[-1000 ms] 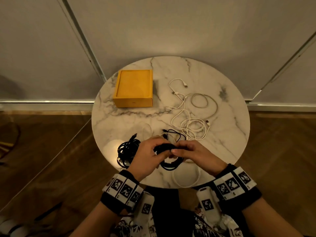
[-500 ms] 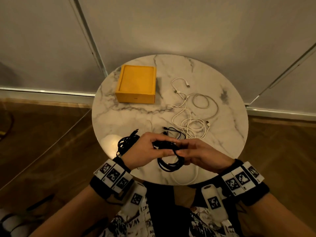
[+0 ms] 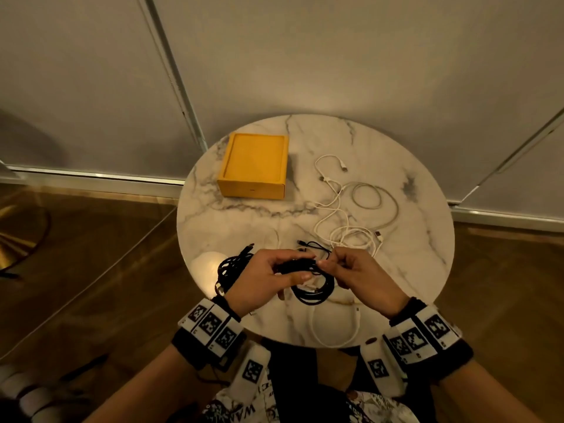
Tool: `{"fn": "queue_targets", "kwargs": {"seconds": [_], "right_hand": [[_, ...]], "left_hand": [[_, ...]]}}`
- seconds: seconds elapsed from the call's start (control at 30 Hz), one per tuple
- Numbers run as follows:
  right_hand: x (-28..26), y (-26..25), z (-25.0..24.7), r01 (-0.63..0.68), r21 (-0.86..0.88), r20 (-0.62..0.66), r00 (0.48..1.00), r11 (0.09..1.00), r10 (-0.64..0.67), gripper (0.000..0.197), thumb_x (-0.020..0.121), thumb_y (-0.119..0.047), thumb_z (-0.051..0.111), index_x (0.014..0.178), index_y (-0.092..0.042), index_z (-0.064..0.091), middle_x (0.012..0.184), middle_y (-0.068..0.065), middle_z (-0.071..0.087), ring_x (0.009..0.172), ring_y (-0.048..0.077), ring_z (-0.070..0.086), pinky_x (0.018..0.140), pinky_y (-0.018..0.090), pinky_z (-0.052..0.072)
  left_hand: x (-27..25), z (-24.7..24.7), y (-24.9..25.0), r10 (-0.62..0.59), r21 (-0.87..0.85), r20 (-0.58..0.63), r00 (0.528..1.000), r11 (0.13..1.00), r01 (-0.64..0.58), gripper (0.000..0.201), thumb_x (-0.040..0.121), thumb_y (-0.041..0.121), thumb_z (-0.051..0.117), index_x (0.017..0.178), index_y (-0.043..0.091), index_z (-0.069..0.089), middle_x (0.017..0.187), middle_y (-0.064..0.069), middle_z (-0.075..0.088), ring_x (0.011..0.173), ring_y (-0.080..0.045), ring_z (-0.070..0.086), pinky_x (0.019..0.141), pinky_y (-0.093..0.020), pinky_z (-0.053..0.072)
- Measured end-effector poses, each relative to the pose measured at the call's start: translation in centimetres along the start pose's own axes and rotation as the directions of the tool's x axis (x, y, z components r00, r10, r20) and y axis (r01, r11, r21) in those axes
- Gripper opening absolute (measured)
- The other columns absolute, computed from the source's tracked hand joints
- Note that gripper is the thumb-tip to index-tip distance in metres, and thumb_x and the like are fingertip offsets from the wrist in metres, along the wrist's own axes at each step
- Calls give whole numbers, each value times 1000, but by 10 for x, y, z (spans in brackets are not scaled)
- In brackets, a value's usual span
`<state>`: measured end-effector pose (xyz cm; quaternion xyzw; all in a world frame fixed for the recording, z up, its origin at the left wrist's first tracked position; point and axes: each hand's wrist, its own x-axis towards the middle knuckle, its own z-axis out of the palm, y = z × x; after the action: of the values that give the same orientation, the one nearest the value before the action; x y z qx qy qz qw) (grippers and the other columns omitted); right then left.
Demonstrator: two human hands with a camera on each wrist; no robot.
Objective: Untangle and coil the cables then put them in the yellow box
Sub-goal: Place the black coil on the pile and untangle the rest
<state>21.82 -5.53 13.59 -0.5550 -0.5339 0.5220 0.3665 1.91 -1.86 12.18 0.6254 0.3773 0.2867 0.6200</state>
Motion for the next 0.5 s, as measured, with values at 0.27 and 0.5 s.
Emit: {"fn": "queue_targets", "kwargs": {"seconds": [0.27,0.5], "right_hand": [[2,27,23,-83,42,-15,996,996,84,31,94,-17,57,81,11,63,59,8,48,51,8,43,51,20,34],[25,24,34,-218,262,-68,967,940,244,30,99,-21,46,98,0,69,90,23,69,76,22,57,61,27,41]], "left_hand": [[-18,-7,-26,-112,-44,-76,991,993,109,24,92,6,61,114,7,69,76,-3,73,71,-12,69,51,-25,56],[-6,-81,-27,-150,-92,-314,937,988,127,18,91,9,62,106,10,72,75,-5,73,71,-19,69,54,-31,59]]}}
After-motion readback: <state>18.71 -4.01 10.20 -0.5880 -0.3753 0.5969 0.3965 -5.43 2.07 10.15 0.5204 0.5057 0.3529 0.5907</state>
